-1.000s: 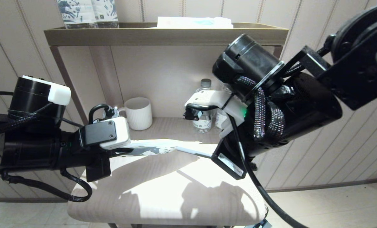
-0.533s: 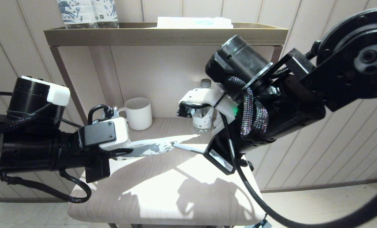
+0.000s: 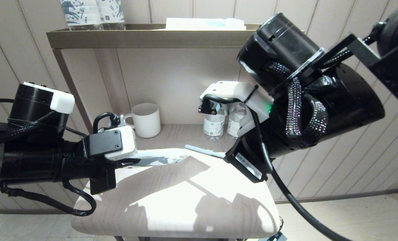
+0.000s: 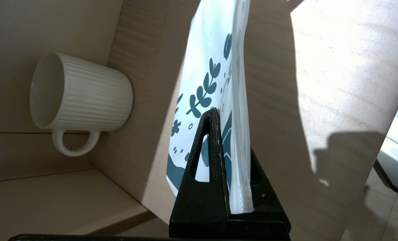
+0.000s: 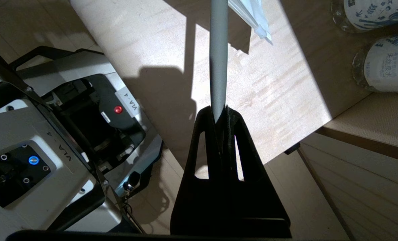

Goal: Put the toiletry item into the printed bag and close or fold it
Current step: Place the toothbrush in the storage bag

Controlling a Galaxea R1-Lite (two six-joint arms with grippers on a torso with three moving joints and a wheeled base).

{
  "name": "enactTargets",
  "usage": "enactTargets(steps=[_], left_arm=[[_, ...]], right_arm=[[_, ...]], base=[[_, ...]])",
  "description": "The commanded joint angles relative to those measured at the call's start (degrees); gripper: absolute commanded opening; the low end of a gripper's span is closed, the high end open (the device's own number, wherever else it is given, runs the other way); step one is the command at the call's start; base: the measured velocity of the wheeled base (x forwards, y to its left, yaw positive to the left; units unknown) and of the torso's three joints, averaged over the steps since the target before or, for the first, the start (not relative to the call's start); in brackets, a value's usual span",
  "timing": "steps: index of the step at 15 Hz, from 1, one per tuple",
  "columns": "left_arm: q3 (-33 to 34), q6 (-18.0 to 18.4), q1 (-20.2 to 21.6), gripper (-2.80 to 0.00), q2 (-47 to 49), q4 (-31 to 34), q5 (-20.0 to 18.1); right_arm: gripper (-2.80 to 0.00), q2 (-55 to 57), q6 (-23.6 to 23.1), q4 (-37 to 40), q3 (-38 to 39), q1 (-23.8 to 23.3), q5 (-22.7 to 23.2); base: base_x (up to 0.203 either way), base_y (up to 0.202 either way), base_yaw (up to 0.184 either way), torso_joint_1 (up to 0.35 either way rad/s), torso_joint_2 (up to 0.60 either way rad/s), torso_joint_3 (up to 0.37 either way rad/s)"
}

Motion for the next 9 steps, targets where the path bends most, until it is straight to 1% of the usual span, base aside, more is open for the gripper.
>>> enactTargets(steps=[1,7,9], left_arm=[[0.12,0.26,0.0,-2.8,0.07,-0.07,-0.08],[0.21,0.26,0.0,-2.8,0.09,0.01,-0.17],[0.3,0.26,0.0,-2.8,0.11,0.02,-0.08]], right_arm=[[-2.8,0.12,-0.01,0.31,0.51,0.01,-0.01],[-2.8,-1.6,0.33,0.22,5.16,2.09,-0.01],[-2.8,-1.28,0.34,0.03,5.92,2.12,-0.01]], base=[[0.0,0.0,0.0,0.0,0.0,0.0],[0.0,0.0,0.0,0.0,0.0,0.0],[0.0,0.0,0.0,0.0,0.0,0.0]])
